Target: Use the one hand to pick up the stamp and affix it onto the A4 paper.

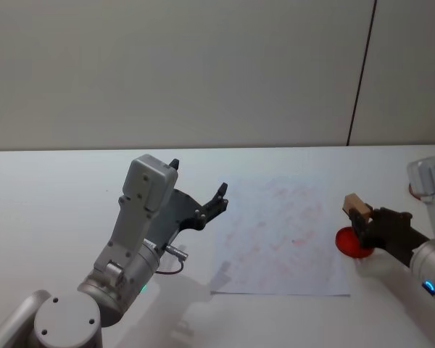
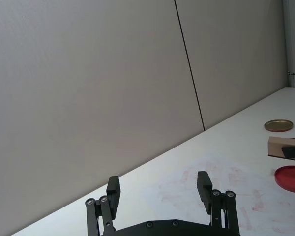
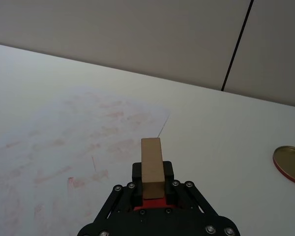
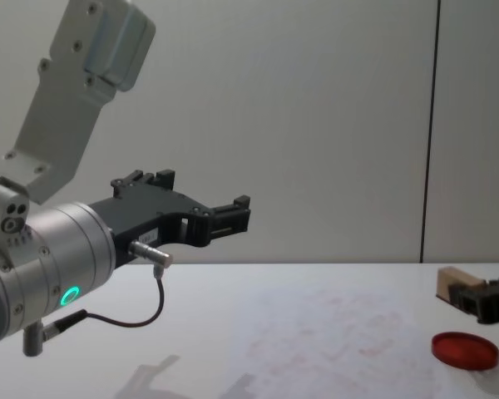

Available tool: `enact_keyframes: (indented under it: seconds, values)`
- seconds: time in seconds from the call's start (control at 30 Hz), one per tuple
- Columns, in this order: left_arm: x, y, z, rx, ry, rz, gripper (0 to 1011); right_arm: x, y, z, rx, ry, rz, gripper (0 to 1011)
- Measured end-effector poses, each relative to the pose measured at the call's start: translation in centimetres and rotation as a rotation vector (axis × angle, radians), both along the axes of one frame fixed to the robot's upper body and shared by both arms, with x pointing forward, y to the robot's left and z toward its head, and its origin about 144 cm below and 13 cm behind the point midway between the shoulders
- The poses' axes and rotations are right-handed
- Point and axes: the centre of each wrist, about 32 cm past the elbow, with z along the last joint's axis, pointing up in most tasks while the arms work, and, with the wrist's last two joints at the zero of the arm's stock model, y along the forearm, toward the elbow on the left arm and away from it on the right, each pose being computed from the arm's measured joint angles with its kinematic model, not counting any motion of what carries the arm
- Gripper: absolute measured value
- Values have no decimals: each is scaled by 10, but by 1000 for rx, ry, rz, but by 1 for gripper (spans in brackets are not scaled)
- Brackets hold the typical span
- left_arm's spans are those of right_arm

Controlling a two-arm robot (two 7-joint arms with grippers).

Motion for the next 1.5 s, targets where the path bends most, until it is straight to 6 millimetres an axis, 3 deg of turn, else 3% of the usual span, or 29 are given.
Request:
enact_keyframes:
  seconds: [0.57,1.07,1.43,1.5]
  values:
    - [0,0,0,0,0,0,993,-9,-10,-14,-20,62,3,219]
    - [0,0,0,0,0,0,993,-16,-15,-13,-21,55,-3,222]
    - [0,0,0,0,0,0,993,-16,-17,-12,-19,67,0,537]
    - [0,0,0,0,0,0,993,-16,-17,-12,-17,68,2,636]
